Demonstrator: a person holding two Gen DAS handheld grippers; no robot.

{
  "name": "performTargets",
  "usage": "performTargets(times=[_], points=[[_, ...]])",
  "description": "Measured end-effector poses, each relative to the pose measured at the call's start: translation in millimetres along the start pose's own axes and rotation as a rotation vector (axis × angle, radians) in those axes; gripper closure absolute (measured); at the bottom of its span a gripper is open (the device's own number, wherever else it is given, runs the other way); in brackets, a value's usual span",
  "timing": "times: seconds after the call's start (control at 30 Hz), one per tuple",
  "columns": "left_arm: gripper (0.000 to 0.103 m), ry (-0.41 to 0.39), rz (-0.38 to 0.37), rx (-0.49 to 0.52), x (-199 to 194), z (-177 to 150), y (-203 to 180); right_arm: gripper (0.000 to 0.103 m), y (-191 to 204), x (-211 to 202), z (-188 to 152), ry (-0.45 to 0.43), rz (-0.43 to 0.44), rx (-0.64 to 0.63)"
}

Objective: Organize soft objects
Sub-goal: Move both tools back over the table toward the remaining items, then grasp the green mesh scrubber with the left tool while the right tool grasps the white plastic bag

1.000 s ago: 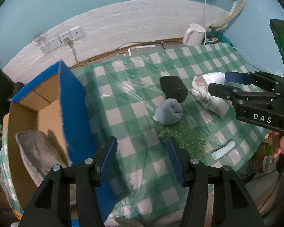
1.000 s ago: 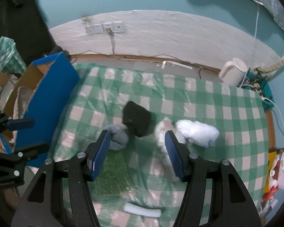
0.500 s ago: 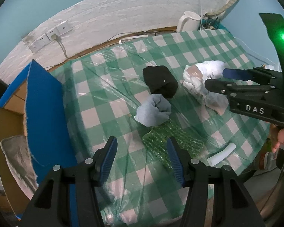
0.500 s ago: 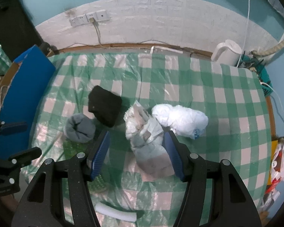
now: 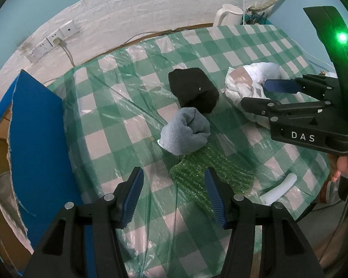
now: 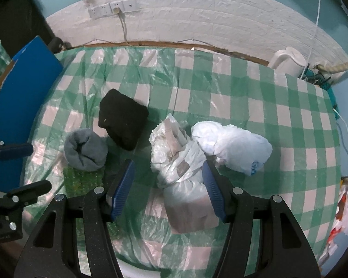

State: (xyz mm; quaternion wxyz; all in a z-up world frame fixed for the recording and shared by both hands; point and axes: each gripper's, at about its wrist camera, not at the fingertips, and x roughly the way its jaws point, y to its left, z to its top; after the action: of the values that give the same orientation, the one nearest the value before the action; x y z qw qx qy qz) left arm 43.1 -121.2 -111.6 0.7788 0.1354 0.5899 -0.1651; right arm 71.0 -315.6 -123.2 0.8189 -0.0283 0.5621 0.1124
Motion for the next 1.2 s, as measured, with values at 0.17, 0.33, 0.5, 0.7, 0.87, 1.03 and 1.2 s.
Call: performTargets(times=[0.17,0.33,0.5,0.7,0.87,1.03,1.2], points=[[0.047,0.014,-0.012,-0.003,7.1,0.5,0.5,0.042,0.6,11.0,-1.0,0.029,-0.014,-0.01],[0.046,0.024,-0.031,0.003,10.8,0.8,-2.2,0.042,0.9,19.7,-2.4,0.054,-0.036,-0.018],[0.046,0.043,-0.057,0.01,15.8,-0.5,-7.6,0.057,-2.7,31.8,-7.2,0.111,-0.072,-0.022],[0.045,0.058,-0.098,0.01,20.3,-0.2,-16.0,0.065,-0.8,21.0,-5.6,0.095,-0.063,-0.035],[0.044,0.084,-0.138,0.008,26.7,0.5,-23.7,0.065,-1.3,2.6,-4.4,0.064,-0.026,-0.004],[0.045,0.115,-0.159,0.0,36.6,-4.5,-30.5,0.065,-1.0,-8.8,-11.9,0.057,0.002,0.02],[0.045,0.141,-0.164,0.007,47.4,-4.1,-38.0,0.065,-1.3,-13.9,-21.5,0.072,0.022,0.033]])
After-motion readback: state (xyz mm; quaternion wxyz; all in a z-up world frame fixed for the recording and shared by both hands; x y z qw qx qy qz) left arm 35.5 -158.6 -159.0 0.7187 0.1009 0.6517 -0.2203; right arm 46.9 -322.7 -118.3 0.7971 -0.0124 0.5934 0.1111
